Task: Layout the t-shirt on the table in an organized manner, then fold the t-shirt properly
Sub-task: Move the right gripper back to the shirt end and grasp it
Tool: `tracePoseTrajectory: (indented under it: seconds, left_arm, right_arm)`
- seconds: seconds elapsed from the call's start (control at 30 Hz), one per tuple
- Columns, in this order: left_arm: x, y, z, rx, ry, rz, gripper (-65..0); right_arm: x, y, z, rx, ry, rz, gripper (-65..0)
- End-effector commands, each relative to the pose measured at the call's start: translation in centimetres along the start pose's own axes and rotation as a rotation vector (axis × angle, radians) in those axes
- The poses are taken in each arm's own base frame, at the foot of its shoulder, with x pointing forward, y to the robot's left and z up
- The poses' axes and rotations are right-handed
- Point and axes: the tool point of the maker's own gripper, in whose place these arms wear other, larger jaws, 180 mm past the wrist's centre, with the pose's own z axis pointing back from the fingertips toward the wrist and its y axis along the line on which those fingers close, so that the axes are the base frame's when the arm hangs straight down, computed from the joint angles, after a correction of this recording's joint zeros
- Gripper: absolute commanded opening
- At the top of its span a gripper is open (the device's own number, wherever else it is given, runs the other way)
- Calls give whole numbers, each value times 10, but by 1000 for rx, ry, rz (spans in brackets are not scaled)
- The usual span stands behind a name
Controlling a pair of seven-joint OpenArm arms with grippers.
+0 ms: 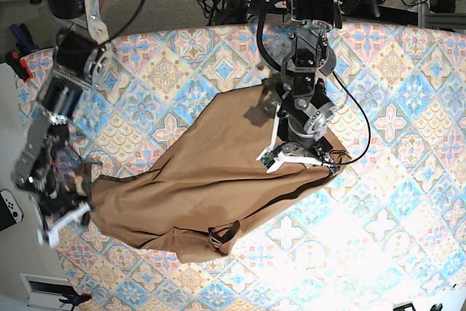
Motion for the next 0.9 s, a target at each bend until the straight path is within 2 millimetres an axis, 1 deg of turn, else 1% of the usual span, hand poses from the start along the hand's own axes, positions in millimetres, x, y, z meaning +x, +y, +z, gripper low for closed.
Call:
tracePoseTrajectory:
  seconds: [0.0, 0.07, 0.17, 0.33, 0.43, 0.5, 0.6, 0.67, 0.73, 0.77, 0.87]
  left_arm:
    - [12, 9, 5, 26, -39, 10, -454]
    - [8, 4, 5, 18, -30, 9, -454]
    - [7, 2, 4, 14, -29, 7, -454]
    - [7, 2, 4, 12, -27, 9, -453]
    - [7, 1, 5, 12, -25, 9, -453]
    - [6, 1, 5, 13, -24, 8, -453]
    - [4, 1, 4, 12, -20, 8, -453]
    - [1, -4, 4, 3, -12, 8, -453]
    - [0, -4, 4, 3, -12, 8, -453]
    - [0, -5, 4, 2, -11, 8, -453]
    - [-1, -5, 4, 1, -10, 8, -453]
  right_arm:
    - [8, -2, 4, 4, -24, -10, -338]
    - [-2, -7, 4, -2, -10, -28, -273]
    - [-14, -8, 3, -3, 7, -31, -269]
    - [-12, -3, 3, 31, 1, 4, -269]
    - [-11, -13, 6, 36, -36, -33, -269]
    - [-23, -17, -1, 43, -25, -77, -269]
    - [-53, -10, -16, 99, 34, -117, -269]
    - [-65, -25, -16, 94, 53, -148, -269]
    - [-74, -38, -15, 85, 61, -186, -269]
    - [-79, -40, -16, 84, 63, -207, -269]
    - [-76, -44, -16, 79, 39, -219, -269]
